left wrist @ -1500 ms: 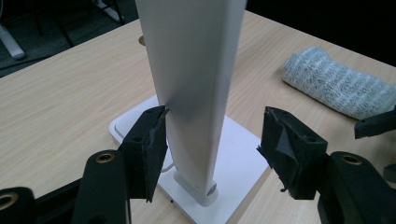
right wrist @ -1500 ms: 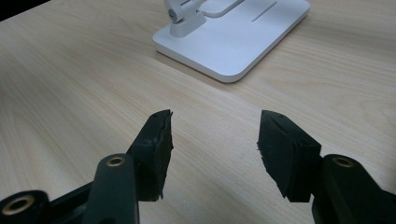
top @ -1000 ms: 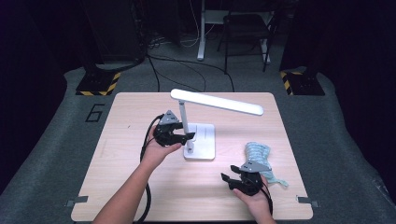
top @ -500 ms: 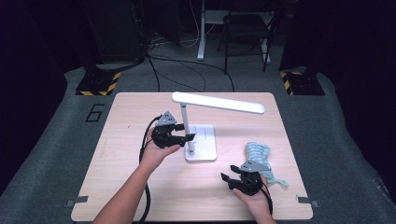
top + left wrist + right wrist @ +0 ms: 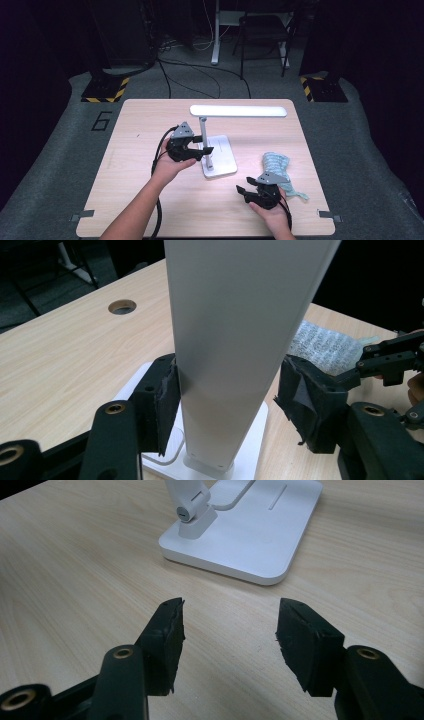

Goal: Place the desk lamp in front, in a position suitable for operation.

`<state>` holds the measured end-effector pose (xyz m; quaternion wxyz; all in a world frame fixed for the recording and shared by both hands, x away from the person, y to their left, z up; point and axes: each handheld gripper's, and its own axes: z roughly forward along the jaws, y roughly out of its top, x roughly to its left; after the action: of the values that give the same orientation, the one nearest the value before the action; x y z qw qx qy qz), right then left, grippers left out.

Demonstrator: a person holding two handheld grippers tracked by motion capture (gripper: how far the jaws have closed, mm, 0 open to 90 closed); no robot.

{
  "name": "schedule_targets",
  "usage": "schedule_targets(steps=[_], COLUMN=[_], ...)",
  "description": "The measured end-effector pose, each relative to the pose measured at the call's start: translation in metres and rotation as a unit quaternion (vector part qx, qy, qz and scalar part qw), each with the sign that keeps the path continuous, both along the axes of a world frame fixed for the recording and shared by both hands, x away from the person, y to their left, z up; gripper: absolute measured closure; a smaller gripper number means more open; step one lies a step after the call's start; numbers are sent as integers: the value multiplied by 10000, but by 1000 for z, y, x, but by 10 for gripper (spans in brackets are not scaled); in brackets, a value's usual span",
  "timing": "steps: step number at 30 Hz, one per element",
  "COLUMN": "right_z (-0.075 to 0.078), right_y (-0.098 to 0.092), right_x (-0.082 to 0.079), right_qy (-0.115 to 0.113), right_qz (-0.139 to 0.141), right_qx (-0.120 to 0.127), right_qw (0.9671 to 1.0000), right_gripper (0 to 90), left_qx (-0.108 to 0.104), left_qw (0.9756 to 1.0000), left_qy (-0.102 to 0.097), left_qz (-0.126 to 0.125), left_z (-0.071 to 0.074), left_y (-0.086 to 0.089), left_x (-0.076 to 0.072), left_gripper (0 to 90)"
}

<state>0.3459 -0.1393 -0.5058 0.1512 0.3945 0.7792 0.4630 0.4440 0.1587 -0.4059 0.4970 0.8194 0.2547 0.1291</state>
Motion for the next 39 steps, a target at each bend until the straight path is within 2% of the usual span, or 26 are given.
schedule_targets(steps=[4,9,14,18,29,39], right_z=[1,0,1,0,0,-1], right_y=[0,0,0,1,0,-1], right_x=[0,0,0,0,0,0], right_qy=[-9,-18,-9,-2,26,46], right_qz=[22,7,19,1,-26,-21], right_qx=[-28,-13,-32,-23,0,13], right_qw=[10000,10000,10000,10000,10000,10000], right_gripper=[441,442,442,442,442,443], left_qx=[20,-43,-46,-64,120,120], left_qw=[10000,9998,9998,9999,9999,9999], left_qy=[25,100,79,38,-32,-89], left_qz=[28,-135,-164,-135,-56,40], left_z=[1,1,0,0,3,4], left_y=[-3,-3,-4,-4,-4,5], left_x=[1,-2,-4,-5,-9,-17], left_gripper=[446,477,509,515,525,529])
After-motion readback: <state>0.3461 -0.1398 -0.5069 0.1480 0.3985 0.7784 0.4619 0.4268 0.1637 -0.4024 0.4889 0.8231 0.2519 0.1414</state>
